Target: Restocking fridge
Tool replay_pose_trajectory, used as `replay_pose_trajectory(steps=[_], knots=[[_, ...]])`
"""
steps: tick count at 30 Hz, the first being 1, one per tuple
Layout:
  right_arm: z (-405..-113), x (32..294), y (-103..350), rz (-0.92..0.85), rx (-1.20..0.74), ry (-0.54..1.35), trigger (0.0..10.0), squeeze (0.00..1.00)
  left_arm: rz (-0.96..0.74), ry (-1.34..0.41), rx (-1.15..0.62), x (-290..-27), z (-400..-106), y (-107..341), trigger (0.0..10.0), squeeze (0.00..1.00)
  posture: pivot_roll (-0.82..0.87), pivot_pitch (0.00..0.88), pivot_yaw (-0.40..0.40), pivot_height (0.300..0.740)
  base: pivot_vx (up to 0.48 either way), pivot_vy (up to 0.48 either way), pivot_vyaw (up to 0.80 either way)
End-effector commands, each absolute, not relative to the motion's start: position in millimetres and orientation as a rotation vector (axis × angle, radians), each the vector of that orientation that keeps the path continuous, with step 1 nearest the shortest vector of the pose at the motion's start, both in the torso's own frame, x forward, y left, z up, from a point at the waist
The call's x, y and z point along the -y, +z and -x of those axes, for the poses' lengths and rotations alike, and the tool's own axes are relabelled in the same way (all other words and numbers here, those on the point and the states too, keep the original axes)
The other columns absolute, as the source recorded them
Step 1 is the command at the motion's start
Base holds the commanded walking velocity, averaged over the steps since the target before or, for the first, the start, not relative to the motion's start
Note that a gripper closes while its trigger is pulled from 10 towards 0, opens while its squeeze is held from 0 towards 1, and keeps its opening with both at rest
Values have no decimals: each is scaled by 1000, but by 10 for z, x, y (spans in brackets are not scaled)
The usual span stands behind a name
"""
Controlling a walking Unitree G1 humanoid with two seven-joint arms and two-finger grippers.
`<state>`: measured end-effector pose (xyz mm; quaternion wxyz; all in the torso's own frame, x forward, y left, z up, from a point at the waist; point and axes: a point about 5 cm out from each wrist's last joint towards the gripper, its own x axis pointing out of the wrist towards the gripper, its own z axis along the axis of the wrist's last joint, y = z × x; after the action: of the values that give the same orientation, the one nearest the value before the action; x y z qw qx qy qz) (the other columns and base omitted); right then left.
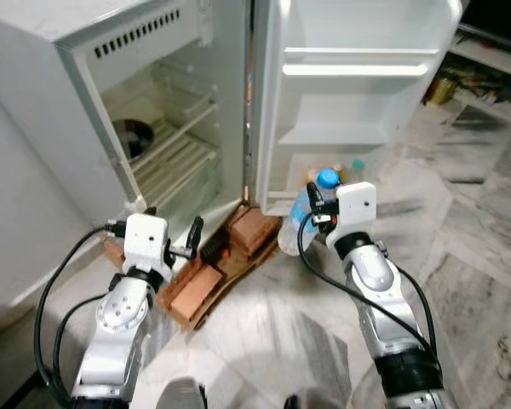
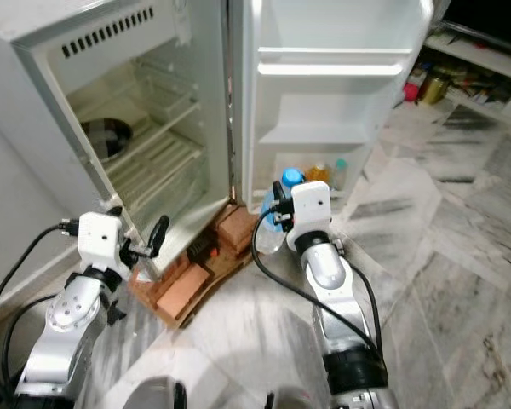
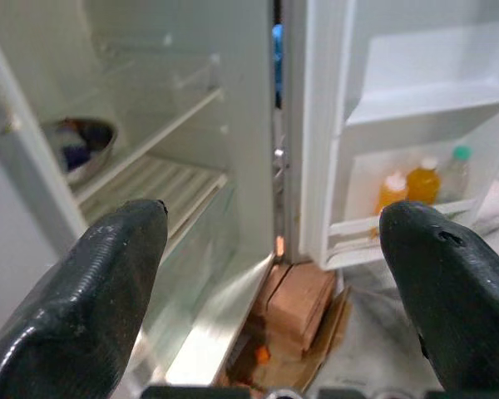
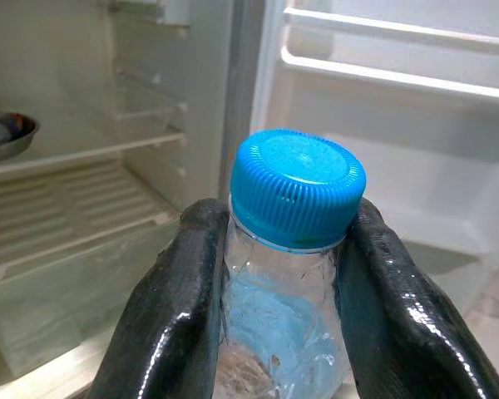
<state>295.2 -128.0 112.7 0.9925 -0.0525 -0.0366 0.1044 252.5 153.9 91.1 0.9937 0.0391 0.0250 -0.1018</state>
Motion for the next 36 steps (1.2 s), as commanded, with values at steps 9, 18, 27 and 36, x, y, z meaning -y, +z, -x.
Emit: replay_pose_trajectory(steps=[9,18,27,36], knots=[[-2992,1282,1213,107,116,197,10000,0,-68,-214,-25,-1552,-2528,965,10000,0,4,60,-24,740,458,0,0],[-2990,1279,1209,110,115,195,10000,0,-71,-215,-27,-1561,-2529,959,10000,0,0,64,-23,740,470,0,0],[-2959,1272,1173,110,101,207,10000,0,-68,-202,-34,-1567,-2529,947,10000,0,-3,69,-23,740,450,0,0],[-2932,1251,1130,108,81,233,10000,0,-74,-169,-42,-1587,-2544,942,10000,0,-1,76,-31,740,231,0,0]])
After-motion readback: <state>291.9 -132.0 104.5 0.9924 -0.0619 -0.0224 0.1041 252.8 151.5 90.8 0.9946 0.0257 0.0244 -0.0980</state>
